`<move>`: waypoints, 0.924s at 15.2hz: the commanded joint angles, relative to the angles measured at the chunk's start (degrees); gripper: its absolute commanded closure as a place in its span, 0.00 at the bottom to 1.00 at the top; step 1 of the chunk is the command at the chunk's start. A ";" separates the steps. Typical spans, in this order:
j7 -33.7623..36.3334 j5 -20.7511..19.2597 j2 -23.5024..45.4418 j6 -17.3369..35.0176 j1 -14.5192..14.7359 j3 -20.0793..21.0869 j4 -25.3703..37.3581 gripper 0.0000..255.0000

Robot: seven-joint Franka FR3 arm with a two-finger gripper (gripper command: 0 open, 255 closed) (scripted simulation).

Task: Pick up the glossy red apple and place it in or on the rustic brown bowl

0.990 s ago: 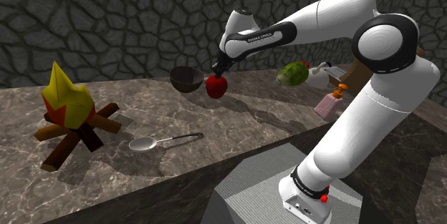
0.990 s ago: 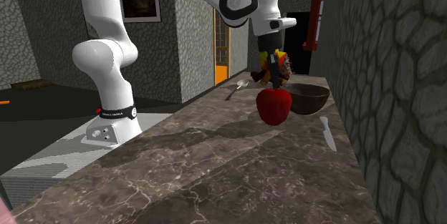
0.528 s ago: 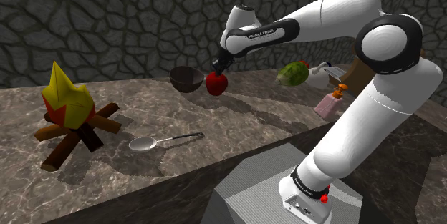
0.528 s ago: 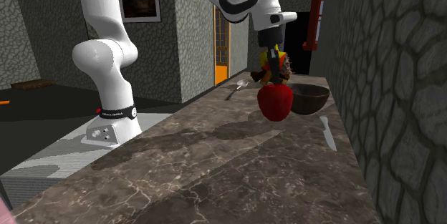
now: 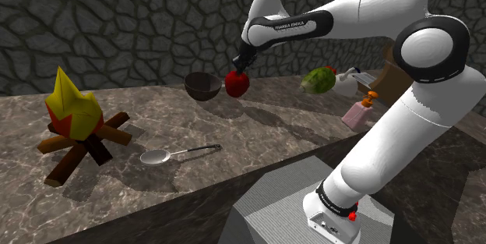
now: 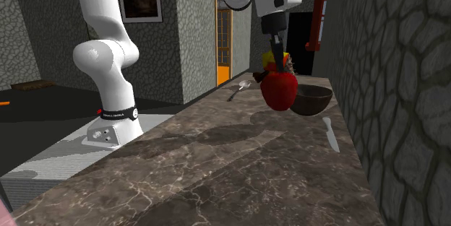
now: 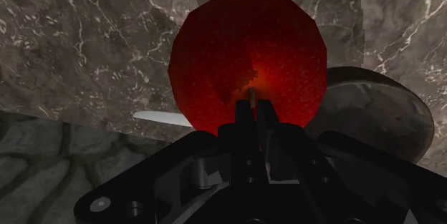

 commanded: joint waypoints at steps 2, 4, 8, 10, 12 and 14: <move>-0.34 0.23 -0.84 -2.35 0.01 0.00 1.51 1.00; -0.50 0.35 -1.24 -3.85 0.02 0.00 2.61 1.00; -0.81 0.57 -1.91 -6.85 0.05 0.02 4.95 1.00; -0.96 0.66 -2.18 -8.36 0.07 0.03 6.20 1.00; -1.10 0.74 -2.39 -9.87 0.08 0.04 7.50 1.00; -1.24 0.82 -2.56 -11.38 0.09 0.05 8.85 1.00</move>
